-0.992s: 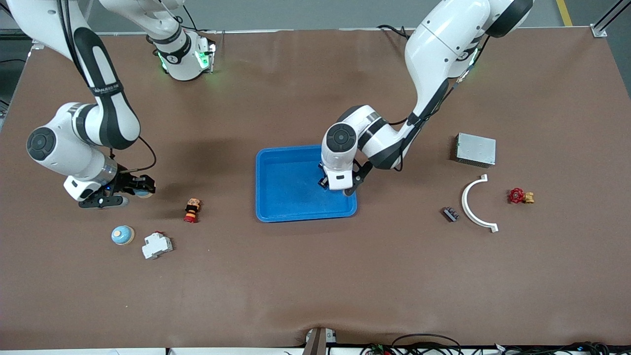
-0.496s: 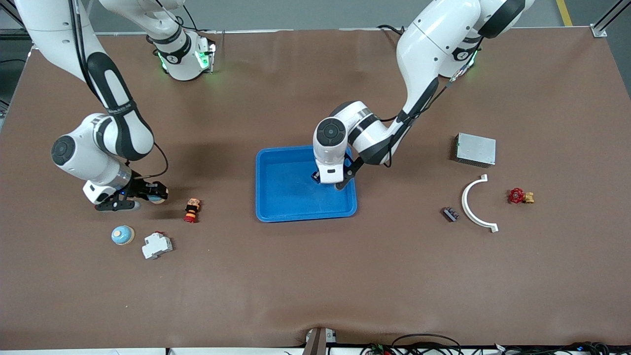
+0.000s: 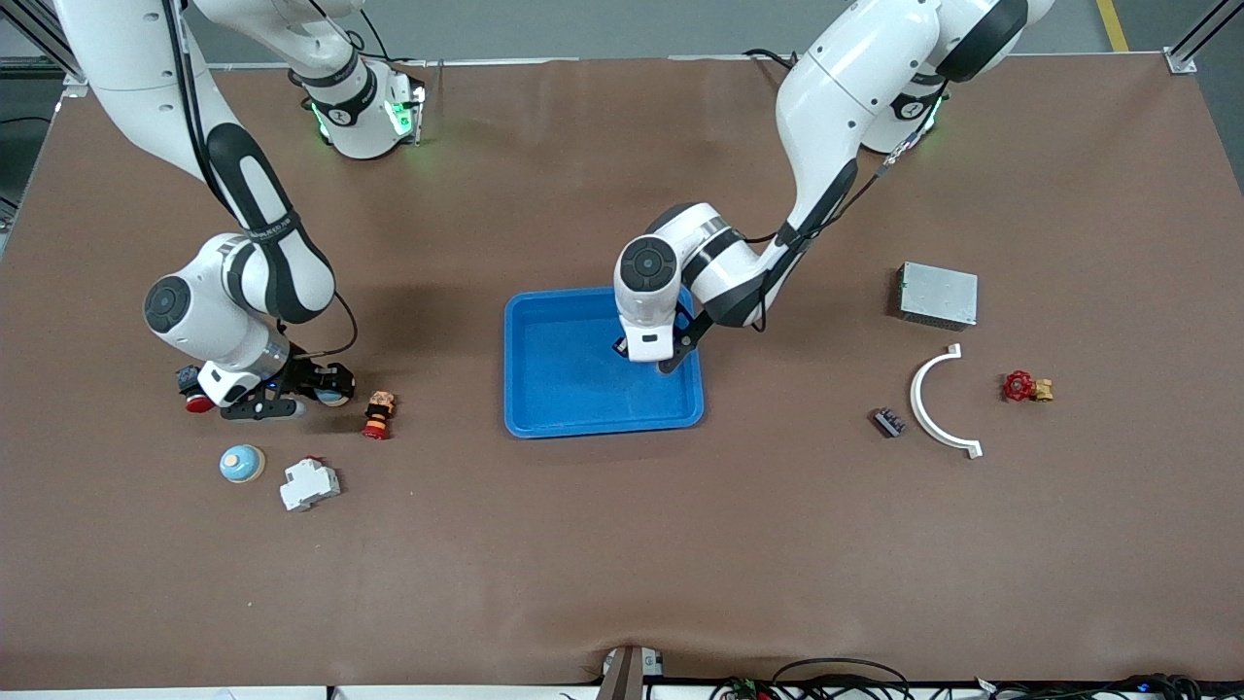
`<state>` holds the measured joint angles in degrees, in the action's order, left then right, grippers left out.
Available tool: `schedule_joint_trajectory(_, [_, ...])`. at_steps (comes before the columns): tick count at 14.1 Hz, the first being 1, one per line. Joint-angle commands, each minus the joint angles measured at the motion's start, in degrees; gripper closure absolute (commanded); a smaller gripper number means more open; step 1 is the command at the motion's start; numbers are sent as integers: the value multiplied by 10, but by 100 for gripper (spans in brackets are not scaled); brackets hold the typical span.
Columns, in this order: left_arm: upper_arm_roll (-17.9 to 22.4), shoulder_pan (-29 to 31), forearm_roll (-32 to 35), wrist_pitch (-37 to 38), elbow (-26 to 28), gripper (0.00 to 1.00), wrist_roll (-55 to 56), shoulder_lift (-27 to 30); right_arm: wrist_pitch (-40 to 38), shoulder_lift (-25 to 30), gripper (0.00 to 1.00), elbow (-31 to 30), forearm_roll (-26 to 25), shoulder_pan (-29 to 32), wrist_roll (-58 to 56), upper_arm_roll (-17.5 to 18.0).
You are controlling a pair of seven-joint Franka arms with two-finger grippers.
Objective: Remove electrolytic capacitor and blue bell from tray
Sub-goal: 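Set the bell near the first bell with the right gripper while the left lifts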
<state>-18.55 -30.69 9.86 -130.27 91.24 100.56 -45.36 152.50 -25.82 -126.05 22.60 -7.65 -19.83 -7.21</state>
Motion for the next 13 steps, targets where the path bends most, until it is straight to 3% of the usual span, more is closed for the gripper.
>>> schedule_joint_trajectory(1, [4, 5, 0, 20, -4, 100, 7, 21, 4, -4, 100, -6, 20, -1, -5, -1])
schedule_joint_trajectory(3, [9, 21, 1, 25, -5, 100, 3, 44, 3, -5, 100, -4, 20, 0, -3, -1])
schedule_joint_trajectory(4, [9, 33, 2, 25, -5, 100, -2, 57, 3, -5, 40, -3, 20, 3, -3, -1])
schedule_joint_trajectory(5, [9, 48, 2, 25, -6, 100, -11, 71, 3, -5, 0, -2, 20, 4, -3, -1])
schedule_joint_trajectory(10, [9, 135, 2, 41, -5, 100, -58, 119, -9, 2, 0, 13, 21, 5, -3, -2])
schedule_joint_trajectory(13, [8, 202, 7, 46, -5, 100, -161, 132, -76, 7, 0, 52, 22, 8, -2, -4])
